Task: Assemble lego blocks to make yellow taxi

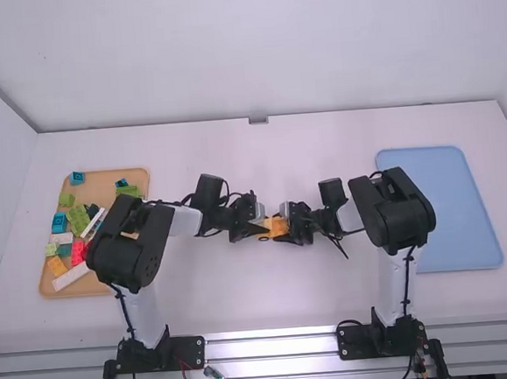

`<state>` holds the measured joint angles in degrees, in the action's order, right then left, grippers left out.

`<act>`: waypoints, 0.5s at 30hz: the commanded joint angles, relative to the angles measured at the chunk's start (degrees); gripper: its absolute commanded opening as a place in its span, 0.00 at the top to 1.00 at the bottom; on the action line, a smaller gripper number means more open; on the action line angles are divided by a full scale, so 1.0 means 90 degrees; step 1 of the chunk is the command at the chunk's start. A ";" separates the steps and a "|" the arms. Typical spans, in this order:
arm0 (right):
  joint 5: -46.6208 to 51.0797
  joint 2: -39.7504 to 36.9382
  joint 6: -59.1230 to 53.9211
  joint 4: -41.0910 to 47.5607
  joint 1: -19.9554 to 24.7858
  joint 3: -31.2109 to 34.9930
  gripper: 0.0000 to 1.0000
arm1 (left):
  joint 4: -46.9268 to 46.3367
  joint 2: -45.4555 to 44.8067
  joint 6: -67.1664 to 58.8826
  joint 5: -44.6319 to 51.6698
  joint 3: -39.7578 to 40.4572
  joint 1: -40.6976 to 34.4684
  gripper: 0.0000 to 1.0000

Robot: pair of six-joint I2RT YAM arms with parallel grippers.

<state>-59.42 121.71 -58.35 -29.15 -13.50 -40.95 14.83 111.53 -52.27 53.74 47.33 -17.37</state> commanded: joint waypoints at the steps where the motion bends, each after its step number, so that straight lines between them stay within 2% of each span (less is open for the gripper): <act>1: 0.0250 0.0073 0.0012 -0.0034 0.0007 0.0100 0.63 | -0.0029 -0.0095 0.0019 0.0136 0.0068 0.0022 0.98; 15: 0.0250 0.0073 0.0022 -0.0022 0.0007 0.0095 0.63 | 0.0187 0.0182 0.0007 0.0131 0.0085 0.0015 0.98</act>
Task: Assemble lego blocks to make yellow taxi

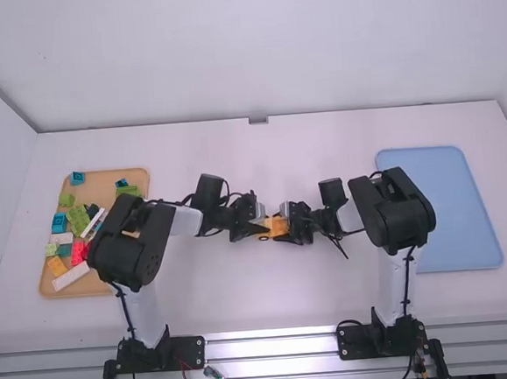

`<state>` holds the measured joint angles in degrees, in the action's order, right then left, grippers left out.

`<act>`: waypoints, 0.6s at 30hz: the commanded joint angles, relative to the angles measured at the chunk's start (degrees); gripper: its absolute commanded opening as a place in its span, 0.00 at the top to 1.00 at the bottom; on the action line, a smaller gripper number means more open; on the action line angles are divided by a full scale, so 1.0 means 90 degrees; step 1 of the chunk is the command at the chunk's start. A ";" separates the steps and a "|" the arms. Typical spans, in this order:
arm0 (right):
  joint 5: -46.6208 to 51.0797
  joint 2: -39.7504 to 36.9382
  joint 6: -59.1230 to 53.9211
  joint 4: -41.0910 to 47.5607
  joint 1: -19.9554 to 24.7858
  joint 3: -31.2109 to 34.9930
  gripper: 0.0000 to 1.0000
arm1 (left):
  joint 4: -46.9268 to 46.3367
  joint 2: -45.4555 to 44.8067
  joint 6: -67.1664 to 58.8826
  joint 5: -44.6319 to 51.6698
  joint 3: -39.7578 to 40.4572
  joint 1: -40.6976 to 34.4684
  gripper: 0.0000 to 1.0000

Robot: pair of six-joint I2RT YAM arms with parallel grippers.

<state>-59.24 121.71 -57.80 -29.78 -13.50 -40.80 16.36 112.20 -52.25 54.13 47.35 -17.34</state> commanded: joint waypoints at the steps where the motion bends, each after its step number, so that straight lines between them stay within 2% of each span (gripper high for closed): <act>1: 0.0231 0.0073 -0.0039 0.0049 0.0007 0.0078 0.63 | 0.0027 0.0107 0.0022 0.0066 0.0083 0.0017 0.98; 6: 0.0228 0.0073 -0.0039 0.0053 0.0007 0.0078 0.63 | 0.0022 0.0107 0.0017 0.0041 0.0083 0.0010 0.98; 9: 0.0226 0.0073 -0.0039 0.0051 0.0007 0.0078 0.63 | 0.0019 0.0107 -0.0010 0.0039 0.0083 0.0039 0.92; 11: 0.0228 0.0073 -0.0039 0.0051 0.0007 0.0078 0.63 | 0.0022 0.0107 -0.0002 0.0027 0.0083 0.0049 0.76; 13: 0.0231 0.0073 -0.0039 0.0053 0.0007 0.0078 0.63 | 0.0024 0.0107 -0.0005 0.0049 0.0083 0.0024 0.73; 15: 0.0231 0.0073 -0.0039 0.0053 0.0007 0.0078 0.63 | 0.0068 0.0104 0.0002 0.0053 0.0083 0.0015 0.52; 16: 0.0233 0.0073 -0.0039 0.0053 0.0007 0.0078 0.63 | 0.0078 0.0104 0.0027 0.0053 0.0083 0.0015 0.46; 18: 0.0228 0.0073 -0.0039 0.0053 0.0007 0.0078 0.62 | 0.0121 0.0083 0.0044 0.0104 0.0085 0.0015 0.41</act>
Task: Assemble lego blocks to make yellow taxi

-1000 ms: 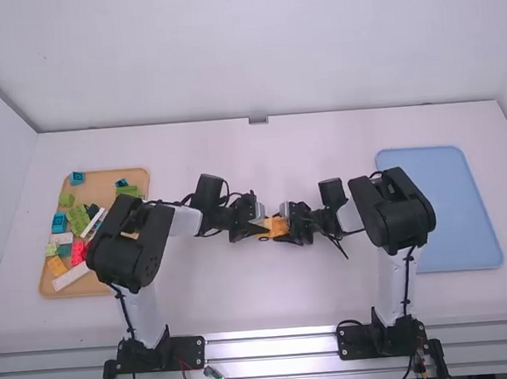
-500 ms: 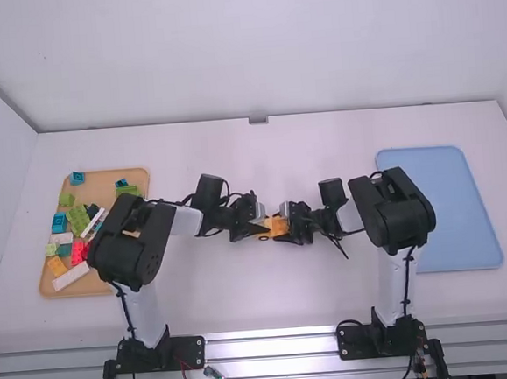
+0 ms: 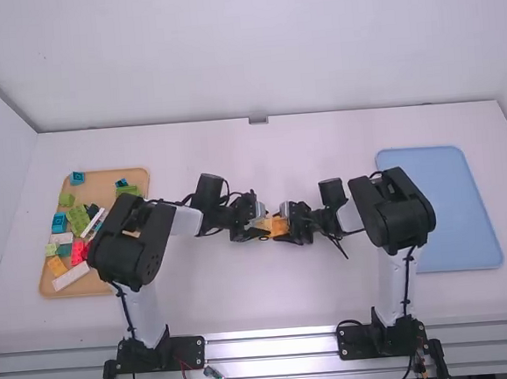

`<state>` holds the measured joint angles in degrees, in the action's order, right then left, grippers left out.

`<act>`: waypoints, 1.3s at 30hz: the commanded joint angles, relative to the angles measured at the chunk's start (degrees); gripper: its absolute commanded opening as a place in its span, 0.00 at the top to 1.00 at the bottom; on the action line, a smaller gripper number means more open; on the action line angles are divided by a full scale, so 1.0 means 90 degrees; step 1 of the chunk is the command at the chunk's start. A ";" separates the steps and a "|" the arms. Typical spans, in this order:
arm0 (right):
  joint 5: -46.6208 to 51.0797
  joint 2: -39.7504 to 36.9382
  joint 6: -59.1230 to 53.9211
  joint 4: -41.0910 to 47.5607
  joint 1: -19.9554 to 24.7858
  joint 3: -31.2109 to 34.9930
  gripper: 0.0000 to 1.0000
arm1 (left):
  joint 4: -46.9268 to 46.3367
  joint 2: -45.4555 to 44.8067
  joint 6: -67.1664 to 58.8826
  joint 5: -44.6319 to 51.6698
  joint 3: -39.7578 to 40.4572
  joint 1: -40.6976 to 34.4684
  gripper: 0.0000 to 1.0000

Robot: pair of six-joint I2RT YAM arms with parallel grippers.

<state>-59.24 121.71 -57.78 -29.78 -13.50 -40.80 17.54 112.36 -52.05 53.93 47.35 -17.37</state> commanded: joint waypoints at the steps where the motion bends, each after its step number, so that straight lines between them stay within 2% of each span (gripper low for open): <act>1: 0.0231 0.0073 -0.0041 0.0053 0.0007 0.0078 0.62 | -0.0015 0.0032 0.0019 0.0257 0.0085 0.0019 0.35; 2: 0.0231 0.0073 -0.0039 0.0049 0.0007 0.0078 0.62 | -0.0015 -0.0010 0.0022 0.0372 0.0083 0.0032 0.30; 5: 0.0231 0.0073 -0.0041 0.0051 0.0007 0.0078 0.62 | -0.0041 -0.0211 0.0024 0.0782 0.0083 0.0146 0.25; 7: 0.0231 0.0073 -0.0010 0.0051 0.0007 0.0078 0.62 | -0.0121 -0.0469 0.0022 0.1073 0.0083 0.0267 0.17; 9: 0.0233 0.0073 0.0007 0.0053 0.0007 0.0078 0.62 | -0.0177 -0.0612 0.0024 0.1248 0.0083 0.0333 0.18; 10: 0.0231 0.0073 0.0005 0.0049 0.0007 0.0078 0.62 | -0.0243 -0.0748 0.0022 0.1316 0.0083 0.0376 0.43; 11: 0.0228 0.0073 0.0005 0.0051 0.0007 0.0078 0.62 | -0.0316 -0.0809 0.0024 0.1202 0.0083 0.0391 0.83; 12: 0.0228 0.0073 0.0005 0.0046 0.0007 0.0078 0.62 | -0.0372 -0.0818 0.0046 0.1081 0.0083 0.0386 0.98; 24: 0.0231 0.0073 0.0007 0.0051 0.0000 0.0078 0.62 | -0.0544 -0.0325 0.0306 0.0374 0.0083 0.0146 0.98; 34: 0.0228 0.0073 0.0007 0.0053 0.0000 0.0078 0.62 | -0.0228 0.0204 0.0522 0.0185 0.0083 0.0141 0.98; 39: 0.0231 0.0073 0.0007 0.0053 0.0002 0.0078 0.62 | -0.0658 0.0364 0.0403 -0.0444 0.0083 0.0138 0.98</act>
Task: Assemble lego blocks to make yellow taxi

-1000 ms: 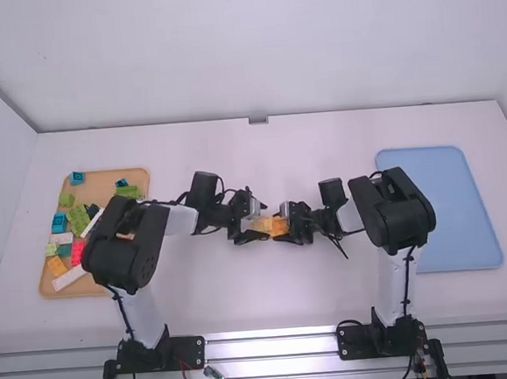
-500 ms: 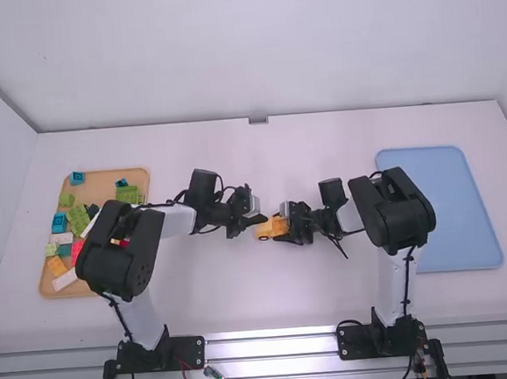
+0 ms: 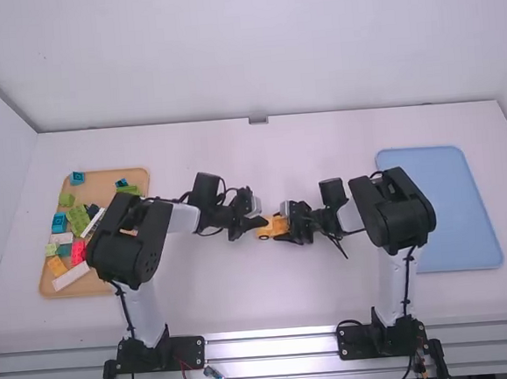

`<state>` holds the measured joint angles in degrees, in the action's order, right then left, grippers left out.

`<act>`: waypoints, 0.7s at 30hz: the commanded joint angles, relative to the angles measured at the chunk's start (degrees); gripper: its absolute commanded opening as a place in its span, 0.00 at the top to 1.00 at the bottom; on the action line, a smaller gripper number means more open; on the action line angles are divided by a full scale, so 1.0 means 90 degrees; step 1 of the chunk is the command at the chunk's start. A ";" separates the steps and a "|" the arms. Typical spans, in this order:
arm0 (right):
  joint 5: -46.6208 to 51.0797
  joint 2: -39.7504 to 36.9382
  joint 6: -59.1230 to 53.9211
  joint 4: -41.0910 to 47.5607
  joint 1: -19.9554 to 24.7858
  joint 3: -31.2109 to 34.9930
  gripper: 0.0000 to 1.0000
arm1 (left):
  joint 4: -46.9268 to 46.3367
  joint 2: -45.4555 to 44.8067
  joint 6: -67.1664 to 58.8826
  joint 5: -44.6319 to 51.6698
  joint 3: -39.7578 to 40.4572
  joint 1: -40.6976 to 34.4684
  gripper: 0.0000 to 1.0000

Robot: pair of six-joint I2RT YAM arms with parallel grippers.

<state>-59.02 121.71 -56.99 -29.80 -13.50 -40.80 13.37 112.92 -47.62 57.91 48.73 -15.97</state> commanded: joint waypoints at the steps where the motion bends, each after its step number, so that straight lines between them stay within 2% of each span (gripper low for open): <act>1: 0.0206 0.0073 -0.0083 0.0053 0.0002 0.0078 0.62 | -0.0345 0.0301 -0.0197 -0.0959 -0.0070 -0.0017 0.98; 5: 0.0206 0.0073 -0.0083 0.0051 0.0007 0.0078 0.62 | -0.0821 0.0301 -0.0294 -0.1673 -0.0119 -0.0024 0.98; 12: 0.0209 0.0073 -0.0083 0.0053 0.0007 0.0078 0.62 | -0.0641 0.0476 -0.0019 -0.2348 -0.0316 -0.0061 0.98; 17: 0.0228 0.0073 -0.0080 0.0053 0.0007 0.0078 0.62 | -0.0675 0.0498 -0.0019 -0.2089 -0.0187 -0.0056 0.98; 21: 0.0231 0.0073 -0.0083 0.0053 0.0007 0.0078 0.61 | -0.0869 0.0070 -0.0274 -0.0979 0.0155 0.0121 0.99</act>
<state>-58.98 121.71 -57.01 -29.82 -13.50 -40.80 7.64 112.33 -47.94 54.87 50.72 -16.45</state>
